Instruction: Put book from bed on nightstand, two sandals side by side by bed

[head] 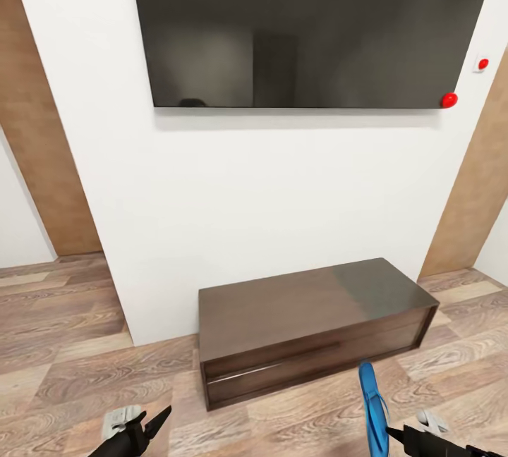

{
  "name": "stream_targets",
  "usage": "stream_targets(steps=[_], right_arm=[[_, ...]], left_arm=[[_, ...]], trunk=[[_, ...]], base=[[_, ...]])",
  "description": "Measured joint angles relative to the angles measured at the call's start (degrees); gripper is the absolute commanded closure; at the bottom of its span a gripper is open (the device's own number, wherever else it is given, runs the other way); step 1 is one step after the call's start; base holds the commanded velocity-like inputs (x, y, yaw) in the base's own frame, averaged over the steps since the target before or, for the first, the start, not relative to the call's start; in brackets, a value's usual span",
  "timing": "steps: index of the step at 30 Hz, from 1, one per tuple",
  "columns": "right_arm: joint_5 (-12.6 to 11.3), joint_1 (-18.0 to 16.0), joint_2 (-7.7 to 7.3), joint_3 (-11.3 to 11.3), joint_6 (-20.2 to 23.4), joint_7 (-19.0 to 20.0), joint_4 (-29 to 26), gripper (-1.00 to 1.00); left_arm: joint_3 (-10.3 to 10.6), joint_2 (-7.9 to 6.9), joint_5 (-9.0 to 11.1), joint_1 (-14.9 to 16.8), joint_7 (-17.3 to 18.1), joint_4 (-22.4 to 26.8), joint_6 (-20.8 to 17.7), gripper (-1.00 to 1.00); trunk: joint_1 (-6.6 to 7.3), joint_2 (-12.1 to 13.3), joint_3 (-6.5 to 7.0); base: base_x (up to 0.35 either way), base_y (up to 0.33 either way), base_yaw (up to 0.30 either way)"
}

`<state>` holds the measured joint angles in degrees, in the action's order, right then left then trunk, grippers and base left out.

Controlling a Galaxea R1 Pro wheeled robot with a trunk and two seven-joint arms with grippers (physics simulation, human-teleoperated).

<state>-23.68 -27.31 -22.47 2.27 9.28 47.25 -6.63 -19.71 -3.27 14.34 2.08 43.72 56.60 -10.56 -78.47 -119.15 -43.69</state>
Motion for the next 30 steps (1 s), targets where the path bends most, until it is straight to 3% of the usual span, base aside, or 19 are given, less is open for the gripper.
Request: stream_targets(steps=[22,30], right_arm=[[0.07,-0.01,0.0,0.02,-0.04,-0.14,0.01,1.0],[0.05,-0.02,0.02,-0.11,-0.04,-0.2,0.01,1.0]], left_arm=[[0.0,0.01,-0.01,-0.01,-0.09,0.01,0.0,-1.0],[-0.01,-0.02,0.0,-0.01,-0.01,0.02,0.0,-1.0]], trunk=[[0.0,0.0,0.0],[-0.03,0.0,0.07]], base=[[0.304,0.0,0.033],[0.068,0.0,0.18]])
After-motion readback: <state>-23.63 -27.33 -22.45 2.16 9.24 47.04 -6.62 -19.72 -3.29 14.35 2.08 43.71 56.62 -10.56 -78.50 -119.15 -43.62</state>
